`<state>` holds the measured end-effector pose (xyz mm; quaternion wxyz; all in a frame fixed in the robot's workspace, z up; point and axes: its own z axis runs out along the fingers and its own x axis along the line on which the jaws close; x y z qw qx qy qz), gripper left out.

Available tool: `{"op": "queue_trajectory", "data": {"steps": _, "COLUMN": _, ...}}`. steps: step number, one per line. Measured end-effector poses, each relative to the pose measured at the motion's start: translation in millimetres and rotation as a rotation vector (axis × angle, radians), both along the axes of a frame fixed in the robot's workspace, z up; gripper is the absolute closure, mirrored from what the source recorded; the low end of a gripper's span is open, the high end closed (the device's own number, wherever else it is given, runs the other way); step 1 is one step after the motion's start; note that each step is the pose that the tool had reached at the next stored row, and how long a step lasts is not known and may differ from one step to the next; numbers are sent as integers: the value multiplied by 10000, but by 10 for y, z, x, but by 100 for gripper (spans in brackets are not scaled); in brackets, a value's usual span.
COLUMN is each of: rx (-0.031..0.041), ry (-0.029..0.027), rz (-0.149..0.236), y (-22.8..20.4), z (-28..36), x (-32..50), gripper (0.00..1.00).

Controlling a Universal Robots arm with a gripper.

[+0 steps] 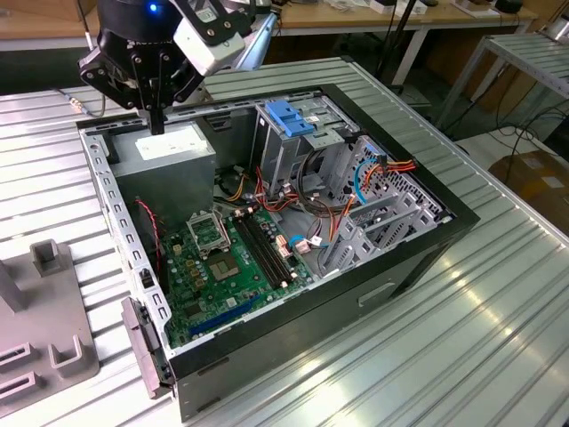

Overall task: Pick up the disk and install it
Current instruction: 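Reach for the disk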

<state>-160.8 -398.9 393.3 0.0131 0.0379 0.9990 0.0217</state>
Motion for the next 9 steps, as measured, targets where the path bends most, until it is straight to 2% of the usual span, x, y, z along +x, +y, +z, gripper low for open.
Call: {"op": "queue_trajectory", "data": {"steps": 9, "rx": 0, "ry": 0, "rz": 0, "y": 0, "z": 0, "x": -47, "gripper": 90}}
